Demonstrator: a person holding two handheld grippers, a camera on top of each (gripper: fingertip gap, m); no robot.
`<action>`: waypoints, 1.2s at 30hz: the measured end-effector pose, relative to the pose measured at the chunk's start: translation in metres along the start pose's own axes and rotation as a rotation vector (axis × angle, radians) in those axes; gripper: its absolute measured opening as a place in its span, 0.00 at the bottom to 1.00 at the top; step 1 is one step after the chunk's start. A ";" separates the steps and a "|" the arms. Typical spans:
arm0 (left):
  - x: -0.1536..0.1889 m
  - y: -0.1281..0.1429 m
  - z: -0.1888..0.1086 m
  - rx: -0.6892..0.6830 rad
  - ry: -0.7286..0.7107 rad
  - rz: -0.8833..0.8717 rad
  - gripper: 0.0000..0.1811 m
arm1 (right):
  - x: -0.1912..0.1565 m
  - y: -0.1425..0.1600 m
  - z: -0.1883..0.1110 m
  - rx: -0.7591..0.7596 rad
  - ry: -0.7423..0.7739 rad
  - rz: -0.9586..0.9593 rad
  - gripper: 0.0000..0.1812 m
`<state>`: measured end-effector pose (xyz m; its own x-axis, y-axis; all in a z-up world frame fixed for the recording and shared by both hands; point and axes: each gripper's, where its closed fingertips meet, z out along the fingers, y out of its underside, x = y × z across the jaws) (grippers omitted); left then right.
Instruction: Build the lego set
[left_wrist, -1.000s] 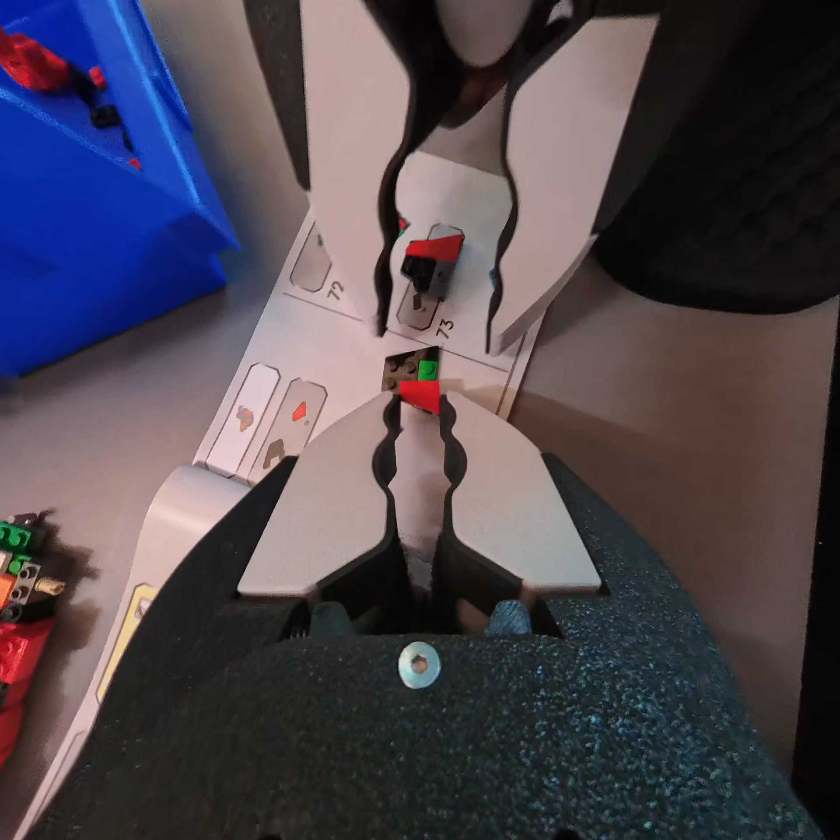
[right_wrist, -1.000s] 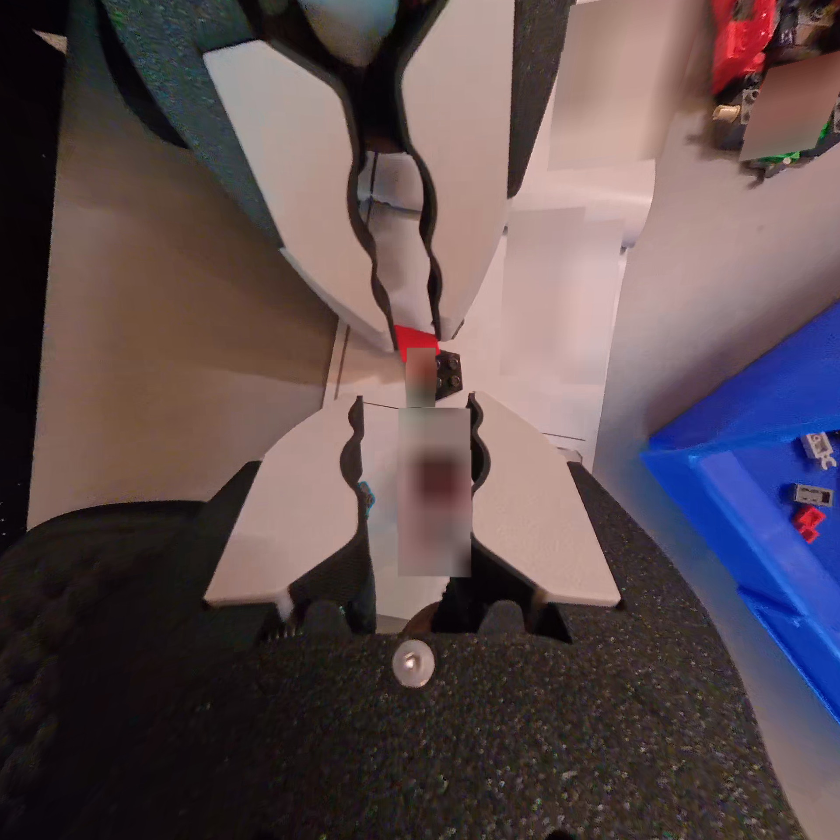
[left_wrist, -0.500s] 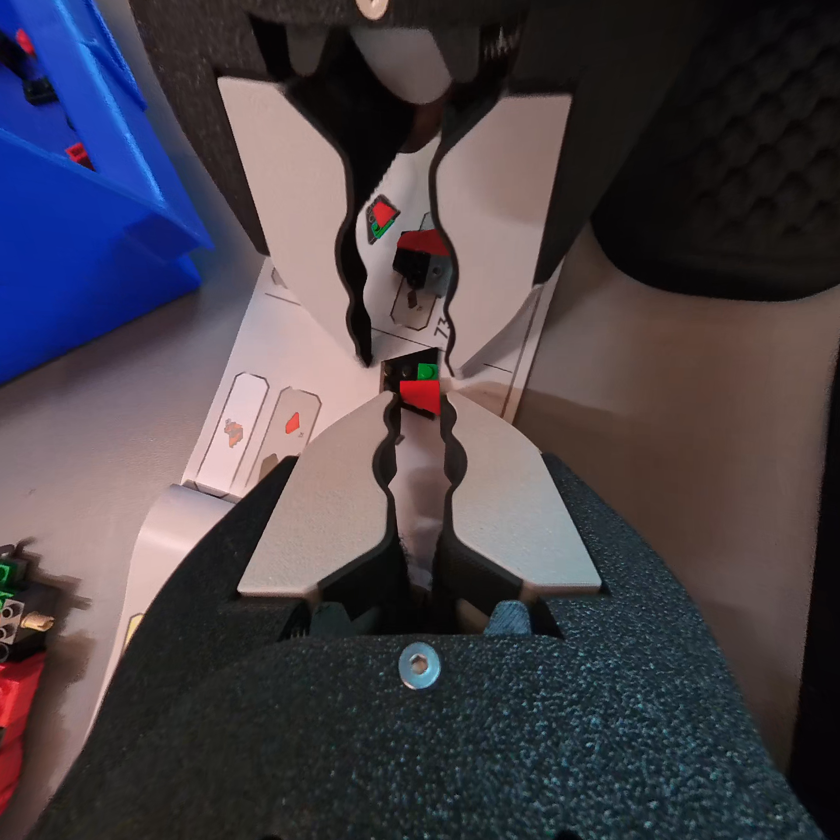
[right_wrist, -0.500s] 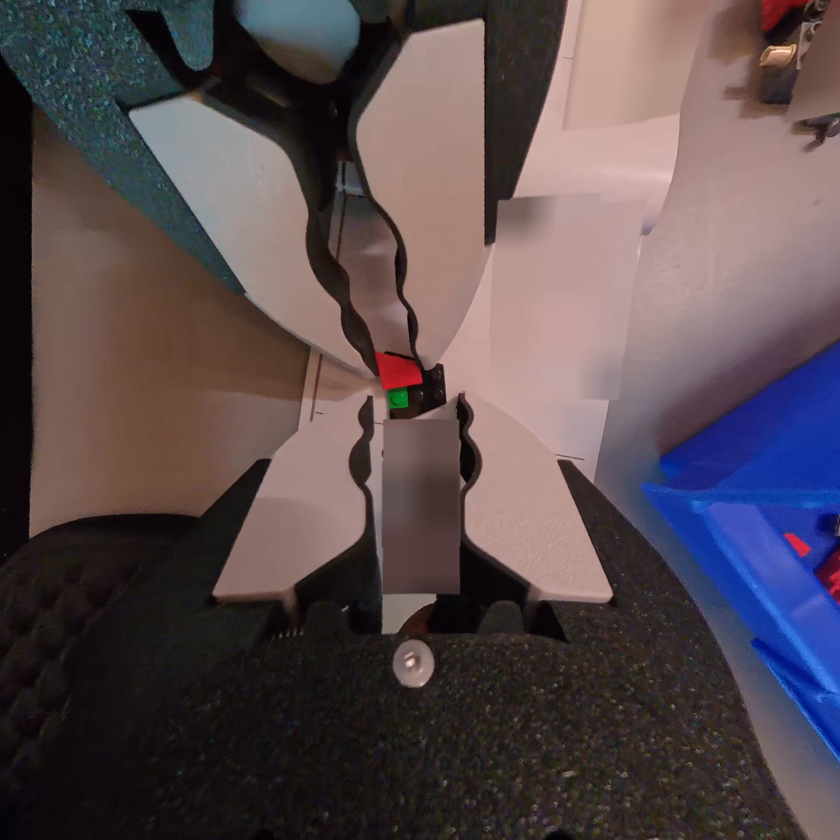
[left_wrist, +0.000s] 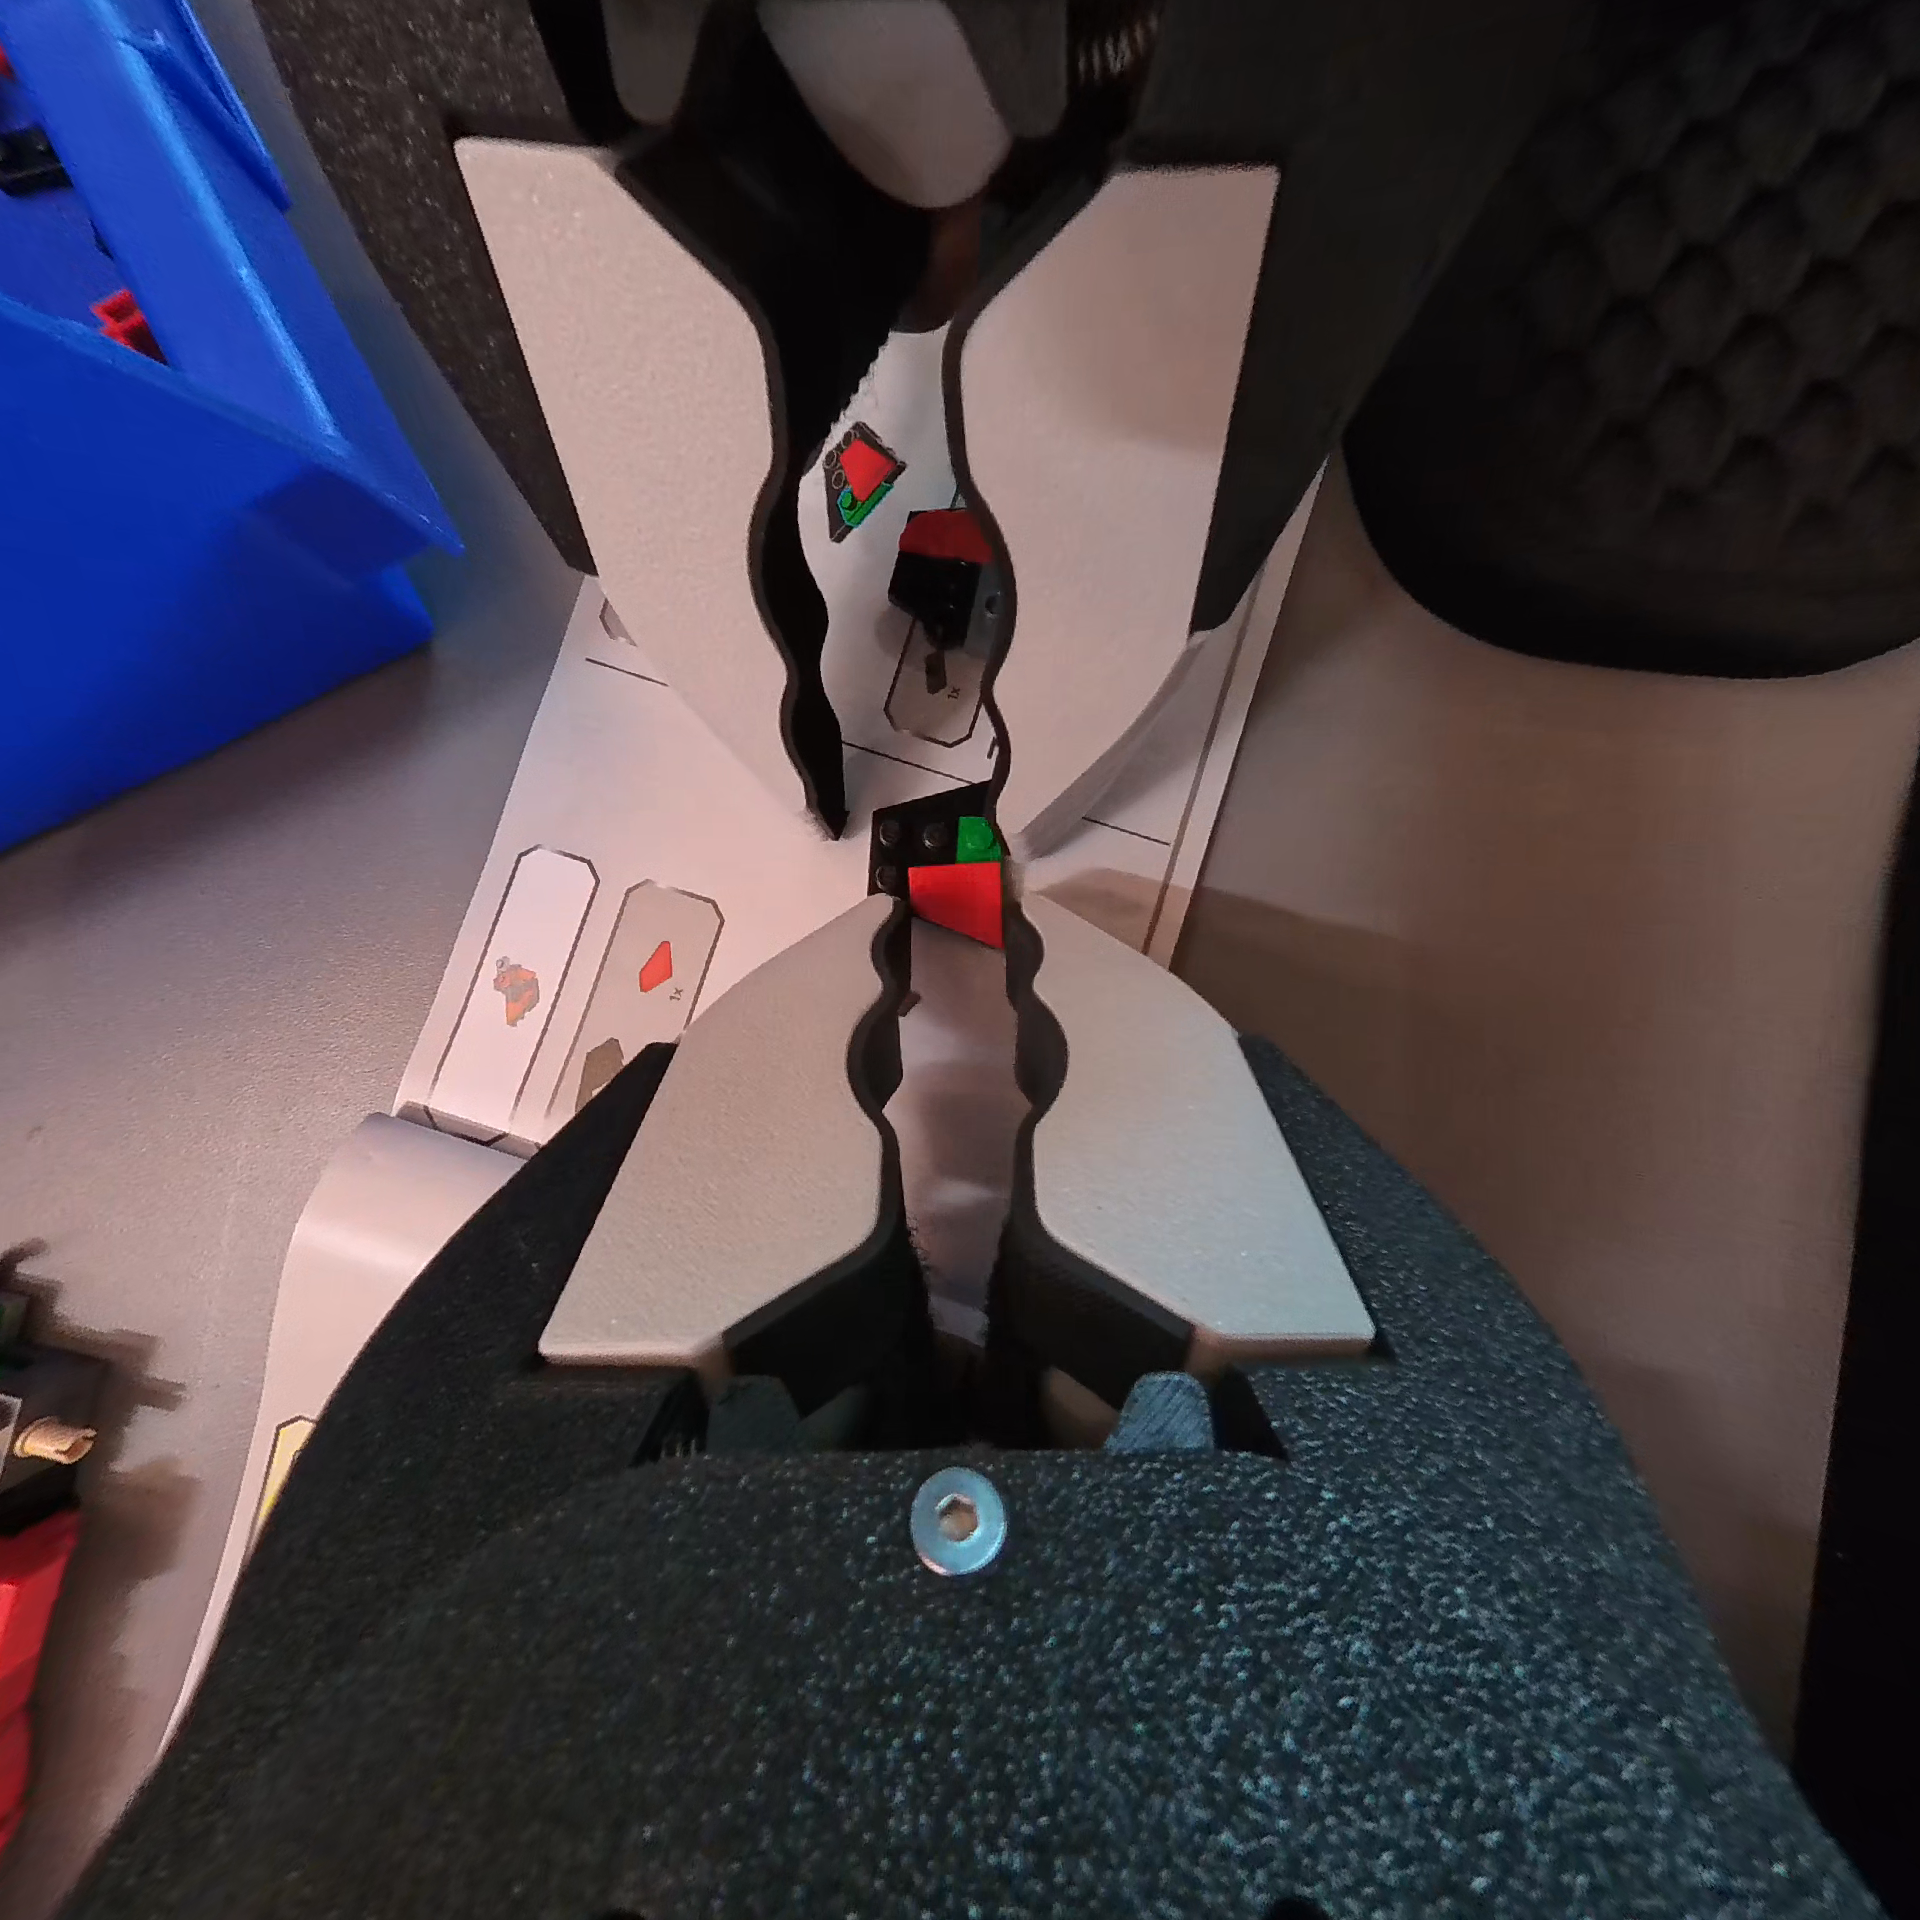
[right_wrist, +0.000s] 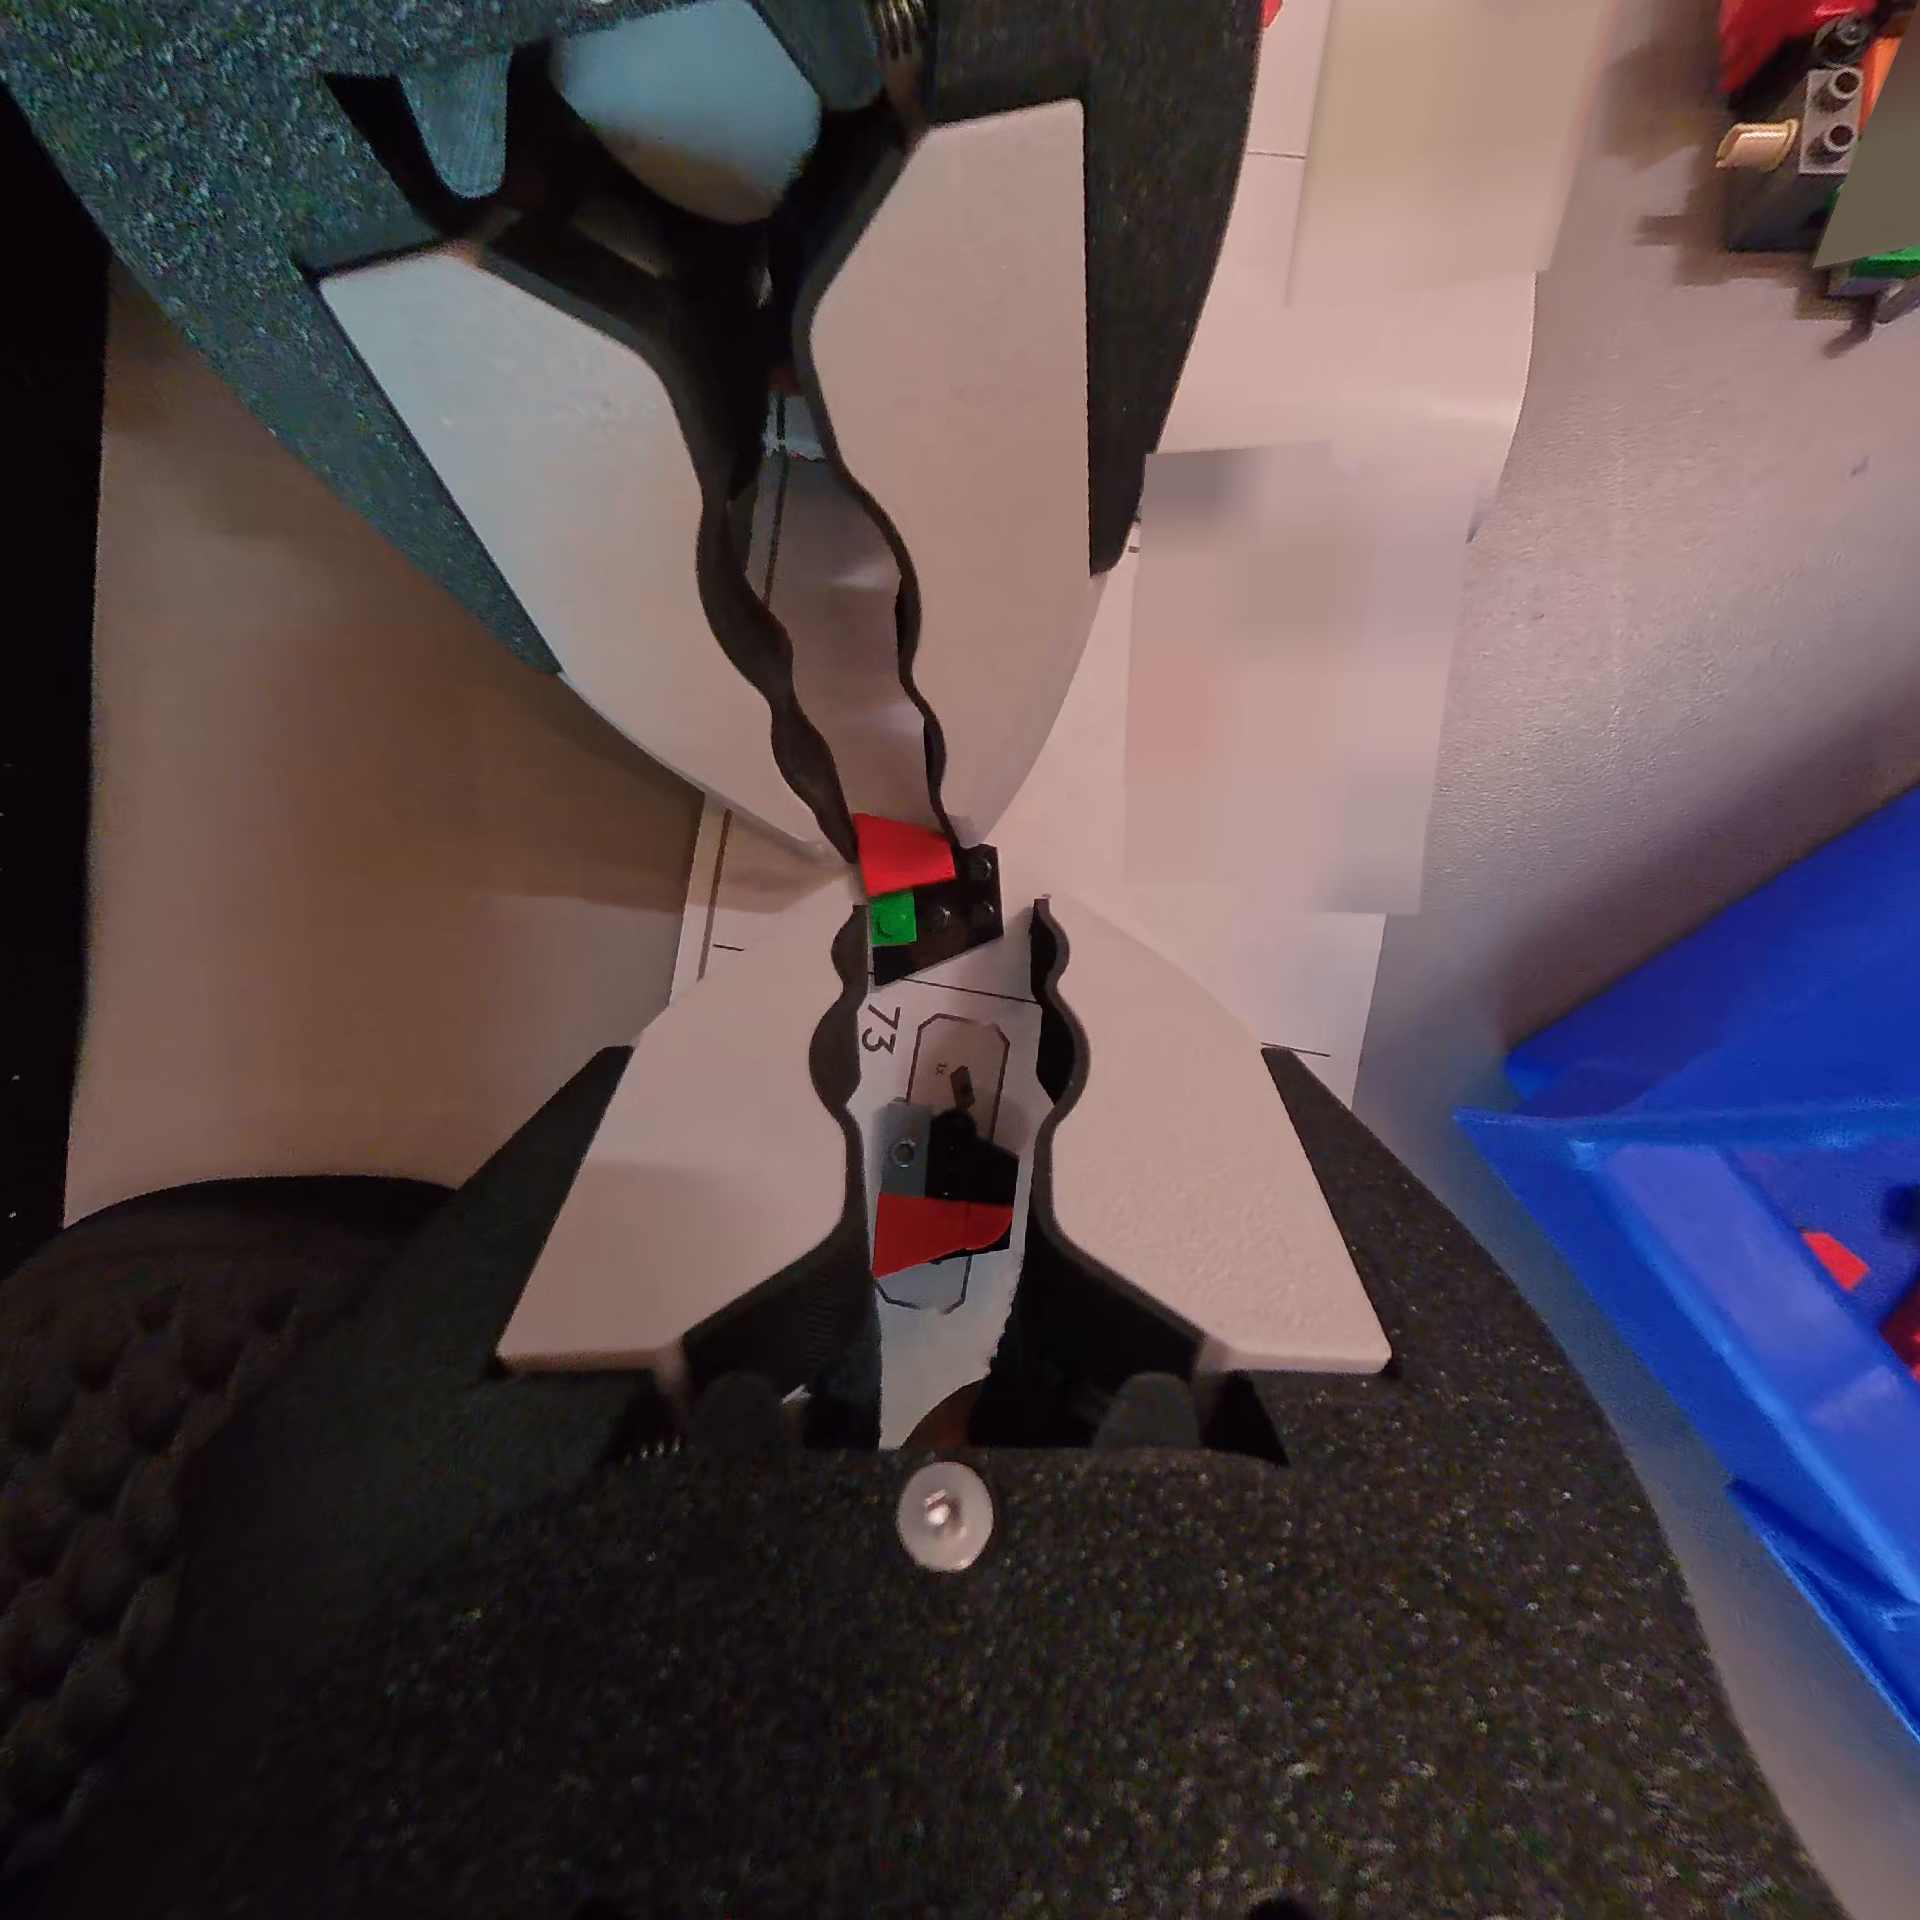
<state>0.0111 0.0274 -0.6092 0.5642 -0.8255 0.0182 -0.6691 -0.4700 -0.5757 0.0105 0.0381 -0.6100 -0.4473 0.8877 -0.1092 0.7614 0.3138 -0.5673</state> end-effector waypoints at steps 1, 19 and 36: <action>0.000 0.000 0.000 0.003 0.004 -0.002 0.09 | 0.000 0.000 0.000 0.003 -0.002 0.002 0.17; -0.001 -0.001 -0.001 0.019 0.002 0.012 0.08 | -0.001 -0.012 -0.002 0.113 0.002 0.024 0.02; 0.003 0.002 0.000 0.024 0.013 0.008 0.05 | -0.002 -0.012 0.002 0.133 0.060 -0.096 0.00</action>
<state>0.0117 0.0244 -0.6101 0.5523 -0.8333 0.0237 -0.6617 -0.4555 -0.5955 0.0012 0.0322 -0.6050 -0.4829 0.8757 -0.0030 0.6459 0.3539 -0.6765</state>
